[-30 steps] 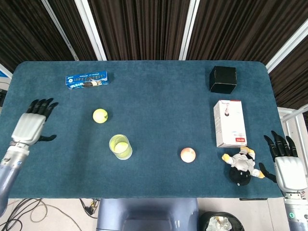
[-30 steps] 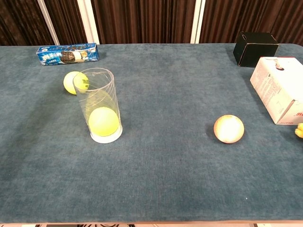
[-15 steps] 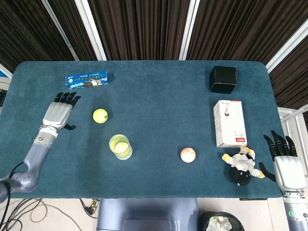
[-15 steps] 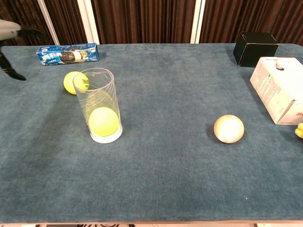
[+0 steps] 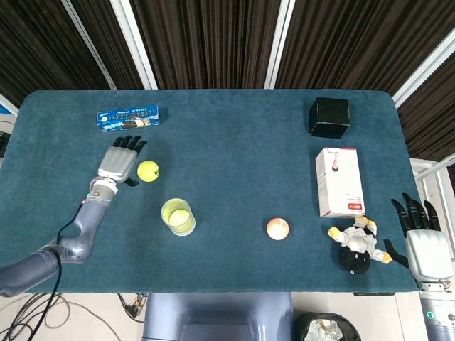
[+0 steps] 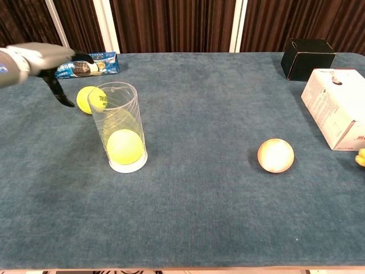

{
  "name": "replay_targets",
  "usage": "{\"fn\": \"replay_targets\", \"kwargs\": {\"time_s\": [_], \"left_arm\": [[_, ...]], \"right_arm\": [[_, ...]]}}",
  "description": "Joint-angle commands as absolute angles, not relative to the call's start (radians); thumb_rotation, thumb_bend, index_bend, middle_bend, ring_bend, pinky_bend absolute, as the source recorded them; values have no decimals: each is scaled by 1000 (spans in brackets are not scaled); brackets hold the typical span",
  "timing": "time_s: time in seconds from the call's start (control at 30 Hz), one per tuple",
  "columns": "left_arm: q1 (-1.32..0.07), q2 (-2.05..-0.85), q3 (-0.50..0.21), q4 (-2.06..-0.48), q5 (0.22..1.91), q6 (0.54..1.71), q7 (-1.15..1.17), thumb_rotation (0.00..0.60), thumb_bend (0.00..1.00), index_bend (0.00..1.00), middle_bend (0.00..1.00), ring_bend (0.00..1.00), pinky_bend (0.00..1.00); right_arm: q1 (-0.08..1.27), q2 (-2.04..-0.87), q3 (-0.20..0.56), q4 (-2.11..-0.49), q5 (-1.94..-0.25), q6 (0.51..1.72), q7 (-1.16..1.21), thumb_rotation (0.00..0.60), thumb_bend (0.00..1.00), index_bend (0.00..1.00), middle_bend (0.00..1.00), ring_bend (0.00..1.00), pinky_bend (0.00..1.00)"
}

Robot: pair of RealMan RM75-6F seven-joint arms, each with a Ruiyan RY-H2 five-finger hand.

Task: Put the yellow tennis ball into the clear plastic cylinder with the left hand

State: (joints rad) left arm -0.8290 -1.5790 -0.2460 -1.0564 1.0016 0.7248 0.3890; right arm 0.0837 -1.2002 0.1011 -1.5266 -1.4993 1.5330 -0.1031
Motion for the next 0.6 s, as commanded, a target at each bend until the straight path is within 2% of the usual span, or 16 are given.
{"fn": "replay_targets", "kwargs": {"time_s": [0.03,0.17,0.4,0.6], "left_arm": [[-846,-1612,-228,-1037,1024,714,370,600,2,132,80,38,106],[-850,-1639,-211,-1016,1035,722,375,600,57,156,137,72,133],[-860,-1694,-200,-961,1028,740,401,600,135,178,182,125,211],[-864,-1726,-197,-930,1047,778,409,600,216,269,310,242,353]], "right_arm": [[82,-1198,102,-1527,-1499,1537,-99,600,352,132,35,107,44],[79,-1194,105,-1528,-1500,1544,-89,600,351,132,35,107,44],[80,-1190,106,-1523,-1493,1538,-78,600,352,132,35,107,44],[81,-1191,106,-1522,-1491,1534,-80,600,352,132,35,107,44]]}}
